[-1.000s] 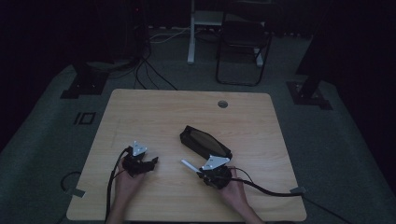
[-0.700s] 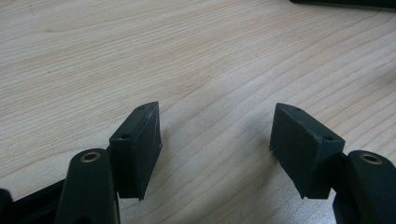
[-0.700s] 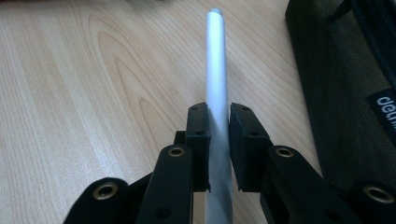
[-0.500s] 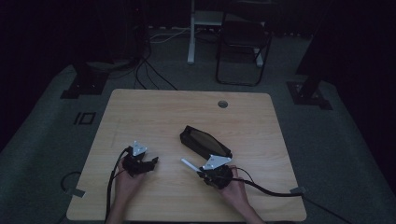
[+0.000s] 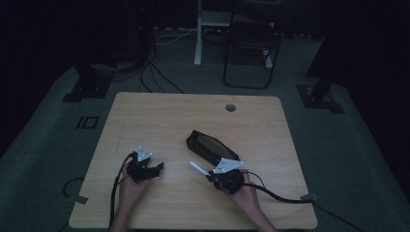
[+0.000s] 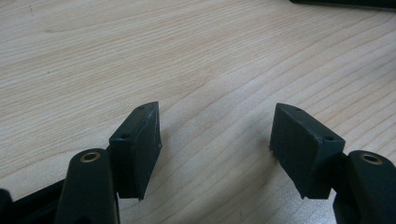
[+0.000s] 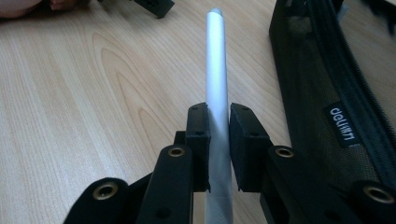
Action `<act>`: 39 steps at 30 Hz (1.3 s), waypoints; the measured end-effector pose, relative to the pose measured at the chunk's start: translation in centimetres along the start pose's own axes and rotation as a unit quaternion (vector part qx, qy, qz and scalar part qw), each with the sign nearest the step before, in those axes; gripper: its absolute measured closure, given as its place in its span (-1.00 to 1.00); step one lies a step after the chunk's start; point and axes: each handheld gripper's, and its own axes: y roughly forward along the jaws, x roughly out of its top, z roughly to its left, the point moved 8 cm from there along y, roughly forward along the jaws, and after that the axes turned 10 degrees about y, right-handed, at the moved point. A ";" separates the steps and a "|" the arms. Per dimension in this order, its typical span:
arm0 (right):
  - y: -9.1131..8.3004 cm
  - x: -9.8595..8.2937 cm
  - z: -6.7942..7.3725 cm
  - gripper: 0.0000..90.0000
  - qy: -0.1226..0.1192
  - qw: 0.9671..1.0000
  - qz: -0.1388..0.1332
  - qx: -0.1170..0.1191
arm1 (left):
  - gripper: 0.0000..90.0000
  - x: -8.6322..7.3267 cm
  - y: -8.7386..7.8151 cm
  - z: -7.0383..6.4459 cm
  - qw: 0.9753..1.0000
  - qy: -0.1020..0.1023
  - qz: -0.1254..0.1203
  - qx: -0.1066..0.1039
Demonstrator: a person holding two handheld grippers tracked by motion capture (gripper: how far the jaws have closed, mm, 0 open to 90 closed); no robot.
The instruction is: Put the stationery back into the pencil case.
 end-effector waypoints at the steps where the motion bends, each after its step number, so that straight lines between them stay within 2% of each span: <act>1: -0.1 0.1 0.0 0.75 -0.001 1.000 -0.001 0.000 | -0.24 0.0 0.0 0.0 1.000 0.000 0.000 0.000; 31: -3.0 1.8 -1.3 0.75 0.005 0.999 -0.030 -0.017 | -0.25 0.0 0.0 0.0 1.000 0.000 0.000 -0.001; 39: -3.7 2.5 -1.2 0.75 -0.008 0.999 -0.036 -0.026 | -0.25 0.0 0.0 0.0 1.000 0.000 0.000 0.000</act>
